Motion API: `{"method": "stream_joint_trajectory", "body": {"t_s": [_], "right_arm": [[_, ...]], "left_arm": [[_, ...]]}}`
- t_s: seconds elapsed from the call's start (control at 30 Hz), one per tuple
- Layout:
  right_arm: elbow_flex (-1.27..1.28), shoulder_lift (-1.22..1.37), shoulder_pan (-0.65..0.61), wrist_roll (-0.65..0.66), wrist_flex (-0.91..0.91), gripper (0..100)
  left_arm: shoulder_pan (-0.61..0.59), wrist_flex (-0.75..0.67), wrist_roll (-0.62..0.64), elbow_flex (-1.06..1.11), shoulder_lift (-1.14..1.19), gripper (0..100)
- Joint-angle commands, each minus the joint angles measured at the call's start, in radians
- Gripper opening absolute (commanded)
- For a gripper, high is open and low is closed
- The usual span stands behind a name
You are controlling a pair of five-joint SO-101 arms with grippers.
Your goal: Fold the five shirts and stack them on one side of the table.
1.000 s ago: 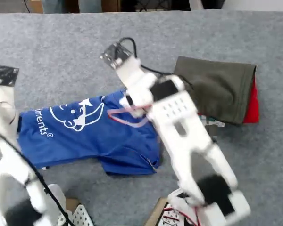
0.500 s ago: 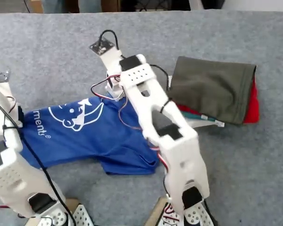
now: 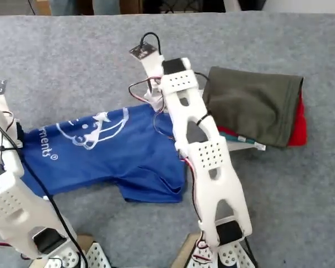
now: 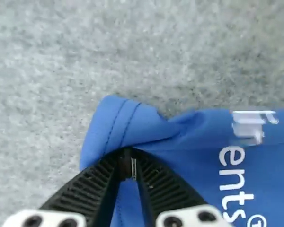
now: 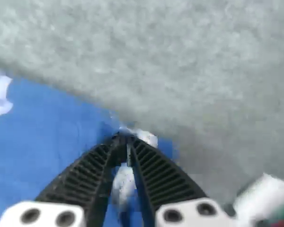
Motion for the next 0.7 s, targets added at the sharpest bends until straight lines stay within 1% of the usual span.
{"method": "stream_joint_trajectory", "body": {"t_s": [0.0, 0.07, 0.13, 0.2, 0.27, 0.37, 0.47, 0.6, 0.67], "right_arm": [[-0.234, -0.015, -0.005, 0.032, 0.106, 1.4], [-0.329, -0.016, -0.025, 0.063, 0.17, 1.4], [-0.381, -0.024, -0.034, 0.077, 0.178, 1.4], [-0.387, -0.059, -0.048, 0.078, 0.176, 1.4], [-0.334, -0.125, -0.074, 0.077, 0.18, 1.4], [-0.153, -0.289, -0.135, 0.075, 0.18, 1.4], [0.116, -0.49, -0.207, 0.057, 0.176, 1.4], [0.503, -0.713, -0.285, 0.064, 0.175, 1.4], [0.687, -0.789, -0.321, 0.069, 0.157, 1.4]], "left_arm": [[-0.022, -0.011, 0.003, -0.041, 0.002, 3], [-0.022, 0.043, 0.003, -0.068, -0.018, 3], [-0.021, 0.126, 0.003, -0.111, -0.051, 3], [-0.002, 0.198, 0.003, -0.16, -0.091, 3], [0.013, 0.267, 0.003, -0.203, -0.133, 3], [0.033, 0.345, 0.003, -0.239, -0.195, 3], [0.028, 0.377, 0.003, -0.239, -0.236, 3], [-0.007, 0.368, 0.0, -0.239, -0.244, 3], [-0.016, 0.336, -0.04, -0.219, -0.239, 3]]}}
